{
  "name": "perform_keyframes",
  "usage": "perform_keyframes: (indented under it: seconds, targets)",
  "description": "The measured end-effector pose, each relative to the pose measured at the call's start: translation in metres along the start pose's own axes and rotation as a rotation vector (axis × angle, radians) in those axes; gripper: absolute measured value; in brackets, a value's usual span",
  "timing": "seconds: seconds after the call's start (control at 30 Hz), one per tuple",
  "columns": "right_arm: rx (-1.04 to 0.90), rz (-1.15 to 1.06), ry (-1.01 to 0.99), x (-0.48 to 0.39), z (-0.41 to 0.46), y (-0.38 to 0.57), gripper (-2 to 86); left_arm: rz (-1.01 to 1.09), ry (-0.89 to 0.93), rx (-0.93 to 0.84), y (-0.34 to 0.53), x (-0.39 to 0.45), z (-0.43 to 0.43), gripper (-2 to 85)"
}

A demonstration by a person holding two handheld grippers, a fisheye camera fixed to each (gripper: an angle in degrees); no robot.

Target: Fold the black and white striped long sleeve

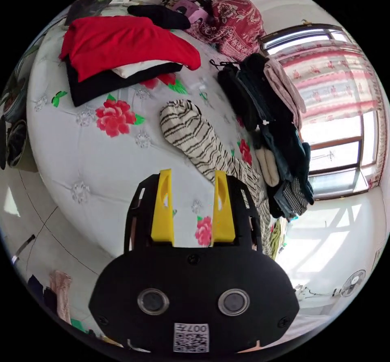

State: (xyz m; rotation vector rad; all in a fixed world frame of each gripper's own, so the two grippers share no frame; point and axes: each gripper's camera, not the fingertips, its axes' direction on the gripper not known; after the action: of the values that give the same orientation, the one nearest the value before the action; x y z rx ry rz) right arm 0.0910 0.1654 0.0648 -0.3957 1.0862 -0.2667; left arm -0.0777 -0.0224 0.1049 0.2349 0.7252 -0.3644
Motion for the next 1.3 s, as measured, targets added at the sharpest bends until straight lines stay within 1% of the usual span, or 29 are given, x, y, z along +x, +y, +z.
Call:
perform_keyframes:
  seconds: [0.07,0.2,0.23,0.27,0.3,0.33,0.37,0.4,0.43,0.5,0.53,0.57,0.6,0.63,0.67,0.7,0.73,0.77,0.8,0.83,0.87,0.93,0.97,1.03,1.1,1.3]
  targets:
    - [0.000,-0.020,0.003,-0.018,0.003,-0.006,-0.3,-0.064,-0.006,0.015,-0.029,-0.008,0.009,15.0]
    - [-0.033,-0.027,0.044,-0.045,0.010,-0.012,-0.3,-0.195,0.000,-0.015,-0.071,-0.029,0.034,14.2]
    - [-0.037,-0.023,0.048,-0.047,0.011,-0.012,-0.3,-0.205,0.002,-0.026,-0.075,-0.031,0.038,12.5]
    - [-0.046,-0.014,0.054,-0.051,0.013,-0.014,-0.3,-0.215,-0.005,-0.033,-0.081,-0.033,0.042,9.1]
    - [-0.054,-0.002,0.059,-0.055,0.015,-0.015,-0.3,-0.230,-0.014,-0.041,-0.086,-0.034,0.046,3.5]
    - [-0.056,0.004,0.062,-0.057,0.015,-0.015,-0.3,-0.237,-0.006,-0.038,-0.087,-0.034,0.046,0.7]
    - [-0.055,0.015,0.069,-0.060,0.016,-0.016,-0.3,-0.209,0.061,0.005,-0.091,-0.028,0.042,0.1]
    - [-0.051,0.029,0.073,-0.064,0.015,-0.016,-0.3,-0.125,0.148,0.067,-0.094,-0.013,0.033,-0.3]
    - [-0.047,0.035,0.073,-0.065,0.015,-0.016,-0.3,-0.069,0.184,0.089,-0.096,-0.002,0.029,-0.4]
    - [-0.033,0.046,0.074,-0.073,0.012,-0.016,-0.2,0.263,0.374,0.145,-0.091,0.072,0.000,-0.5]
    - [-0.031,0.044,0.077,-0.074,0.011,-0.016,-0.2,0.376,0.432,0.148,-0.084,0.097,-0.009,-0.4]
    - [-0.029,0.038,0.088,-0.078,0.010,-0.016,-0.2,0.625,0.542,0.127,-0.059,0.148,-0.024,-0.1]
    - [-0.028,0.029,0.101,-0.081,0.010,-0.017,-0.1,0.867,0.648,0.069,-0.021,0.196,-0.035,0.7]
    - [-0.026,0.026,0.106,-0.081,0.010,-0.018,0.0,0.968,0.693,0.031,0.000,0.215,-0.037,1.1]
    - [-0.020,0.019,0.112,-0.083,0.010,-0.019,0.1,1.130,0.765,-0.055,0.045,0.245,-0.037,5.0]
    - [-0.009,0.018,0.111,-0.082,0.010,-0.022,0.6,1.249,0.787,-0.158,0.090,0.265,-0.026,8.6]
    - [-0.004,0.018,0.109,-0.081,0.010,-0.023,0.8,1.299,0.774,-0.218,0.112,0.272,-0.018,10.2]
    - [-0.001,0.024,0.103,-0.079,0.010,-0.025,1.3,1.367,0.707,-0.334,0.151,0.278,0.003,12.2]
    - [0.002,0.032,0.098,-0.075,0.009,-0.026,1.8,1.367,0.637,-0.410,0.182,0.272,0.023,13.2]
    - [0.006,0.036,0.096,-0.073,0.008,-0.027,2.0,1.363,0.600,-0.439,0.194,0.267,0.031,13.4]
    - [0.011,0.045,0.096,-0.068,0.007,-0.026,2.4,1.339,0.525,-0.467,0.213,0.252,0.044,13.9]
    - [0.009,0.064,0.105,-0.057,0.006,-0.023,2.9,1.296,0.414,-0.481,0.233,0.224,0.058,14.2]
    - [0.001,0.079,0.105,-0.048,0.008,-0.021,3.3,1.269,0.339,-0.523,0.243,0.207,0.067,14.3]
    - [-0.028,0.112,0.078,-0.033,0.012,-0.019,4.0,1.246,0.231,-0.590,0.255,0.184,0.080,14.5]
    - [-0.055,0.141,0.037,-0.016,0.018,-0.018,4.9,1.242,0.105,-0.607,0.266,0.164,0.090,14.4]
    - [-0.161,0.127,-0.015,-0.006,0.062,-0.026,4.5,1.201,-0.051,-0.636,0.279,0.148,0.130,14.2]
